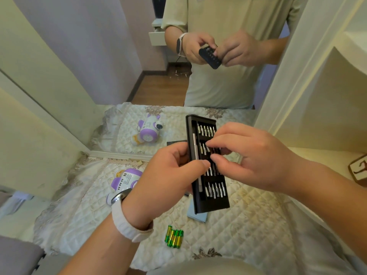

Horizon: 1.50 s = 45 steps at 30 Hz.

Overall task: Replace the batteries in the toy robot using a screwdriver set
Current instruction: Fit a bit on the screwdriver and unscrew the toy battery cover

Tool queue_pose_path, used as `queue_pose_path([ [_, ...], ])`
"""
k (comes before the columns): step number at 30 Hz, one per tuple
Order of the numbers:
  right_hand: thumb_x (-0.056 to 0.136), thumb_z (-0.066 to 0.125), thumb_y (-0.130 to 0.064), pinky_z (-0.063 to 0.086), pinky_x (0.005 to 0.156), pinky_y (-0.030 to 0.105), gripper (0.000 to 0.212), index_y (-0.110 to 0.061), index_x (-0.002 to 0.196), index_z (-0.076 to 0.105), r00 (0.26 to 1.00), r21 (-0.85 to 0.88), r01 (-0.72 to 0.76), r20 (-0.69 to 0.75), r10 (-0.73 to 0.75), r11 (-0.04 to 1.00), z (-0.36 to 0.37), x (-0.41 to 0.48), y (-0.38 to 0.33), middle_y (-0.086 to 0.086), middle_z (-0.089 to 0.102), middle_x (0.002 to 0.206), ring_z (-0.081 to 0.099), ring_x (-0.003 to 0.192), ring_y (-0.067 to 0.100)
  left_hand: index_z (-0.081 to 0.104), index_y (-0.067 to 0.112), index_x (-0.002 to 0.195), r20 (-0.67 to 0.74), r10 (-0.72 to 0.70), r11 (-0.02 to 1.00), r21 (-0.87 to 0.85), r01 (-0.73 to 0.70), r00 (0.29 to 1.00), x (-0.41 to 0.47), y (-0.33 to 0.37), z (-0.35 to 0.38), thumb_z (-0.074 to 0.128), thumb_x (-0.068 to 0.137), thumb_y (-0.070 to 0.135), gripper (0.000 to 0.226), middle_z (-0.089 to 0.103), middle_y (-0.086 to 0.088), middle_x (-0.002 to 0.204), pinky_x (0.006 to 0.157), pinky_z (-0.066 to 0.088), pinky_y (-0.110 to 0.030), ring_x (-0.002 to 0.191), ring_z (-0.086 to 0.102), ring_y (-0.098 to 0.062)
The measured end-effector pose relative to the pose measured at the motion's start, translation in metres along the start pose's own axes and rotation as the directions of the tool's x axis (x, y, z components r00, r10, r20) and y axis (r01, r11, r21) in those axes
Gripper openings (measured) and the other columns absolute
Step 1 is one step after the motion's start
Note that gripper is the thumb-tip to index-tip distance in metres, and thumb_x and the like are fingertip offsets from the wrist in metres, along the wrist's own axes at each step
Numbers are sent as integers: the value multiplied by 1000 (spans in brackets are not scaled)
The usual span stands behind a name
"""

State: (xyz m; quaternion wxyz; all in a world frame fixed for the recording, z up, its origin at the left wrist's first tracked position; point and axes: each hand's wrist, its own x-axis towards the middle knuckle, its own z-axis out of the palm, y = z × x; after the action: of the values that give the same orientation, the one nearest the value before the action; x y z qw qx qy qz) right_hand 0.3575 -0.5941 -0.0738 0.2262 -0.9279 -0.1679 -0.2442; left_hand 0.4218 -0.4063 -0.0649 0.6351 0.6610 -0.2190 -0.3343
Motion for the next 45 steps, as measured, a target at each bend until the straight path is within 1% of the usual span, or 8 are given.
queue_pose_path([
  [6, 83, 63, -45, 48, 70, 14, 31, -21, 102, 71, 974, 188, -209, 133, 186, 960, -7, -1, 6, -11, 59, 92, 58, 78, 2, 69, 9, 104, 11, -20, 999, 36, 20, 1000, 6, -4, 2, 62, 75, 16, 30, 75, -4, 84, 59, 58, -42, 73, 73, -22],
  [14, 82, 69, -37, 48, 66, 16, 17, -23, 91, 73, 962, 241, -273, 72, 263, 931, 0, -4, 4, -15, 61, 85, 59, 74, 5, 69, 10, 102, 33, -20, 1000, 23, 19, 999, 11, -8, 0, 62, 75, 15, 29, 75, -3, 83, 53, 58, -32, 71, 73, -18],
  [19, 87, 65, -29, 48, 66, 18, 11, -22, 87, 73, 944, 308, -300, -41, 328, 903, 7, -6, 3, -10, 65, 79, 61, 73, 10, 68, 8, 108, 44, -33, 999, 36, 31, 998, 12, -12, -3, 63, 77, 15, 31, 76, -10, 90, 62, 61, -44, 78, 74, -27],
  [23, 87, 67, -20, 55, 59, 33, 10, -21, 78, 69, 795, 624, -441, -61, 604, 644, 21, -10, -1, 4, 68, 71, 64, 63, 20, 68, 7, 109, 34, -56, 998, 29, 55, 998, 14, -14, -7, 63, 89, 5, 21, 76, -10, 94, 61, 60, -38, 81, 74, -26],
  [29, 92, 55, 2, 52, 54, 26, 14, -3, 81, 62, 523, 910, -412, 190, 831, 52, 43, -20, -5, 14, 69, 76, 63, 64, 21, 70, 6, 102, -32, -68, 998, -12, 68, 997, 17, -19, -15, 64, 83, 6, 20, 76, -12, 90, 58, 60, -37, 76, 73, -26],
  [39, 96, 43, -1, 36, 47, 24, 22, -6, 94, 64, 438, 863, -464, 418, 796, -198, 58, -23, -13, 3, 55, 65, 47, 53, 12, 69, 6, 104, -44, -73, 997, -4, 73, 996, 19, -24, -15, 58, 90, -1, 19, 76, -14, 94, 67, 61, -45, 81, 73, -29],
  [43, 98, 47, -16, 25, 41, 22, 18, -10, 87, 60, 482, 833, -525, 461, 745, -175, 57, -25, -20, 1, 48, 62, 37, 48, 10, 68, 3, 103, -48, -83, 996, -24, 82, 995, 18, -25, -12, 52, 91, -6, 22, 76, -13, 90, 58, 59, -35, 75, 72, -24],
  [45, 97, 52, -23, 30, 45, 23, 18, -12, 86, 60, 519, 817, -565, 457, 722, -111, 57, -26, -24, 0, 51, 62, 42, 48, 10, 68, 3, 104, -49, -85, 996, -27, 84, 995, 18, -26, -11, 52, 92, -6, 23, 75, -14, 91, 61, 59, -37, 77, 72, -25],
])
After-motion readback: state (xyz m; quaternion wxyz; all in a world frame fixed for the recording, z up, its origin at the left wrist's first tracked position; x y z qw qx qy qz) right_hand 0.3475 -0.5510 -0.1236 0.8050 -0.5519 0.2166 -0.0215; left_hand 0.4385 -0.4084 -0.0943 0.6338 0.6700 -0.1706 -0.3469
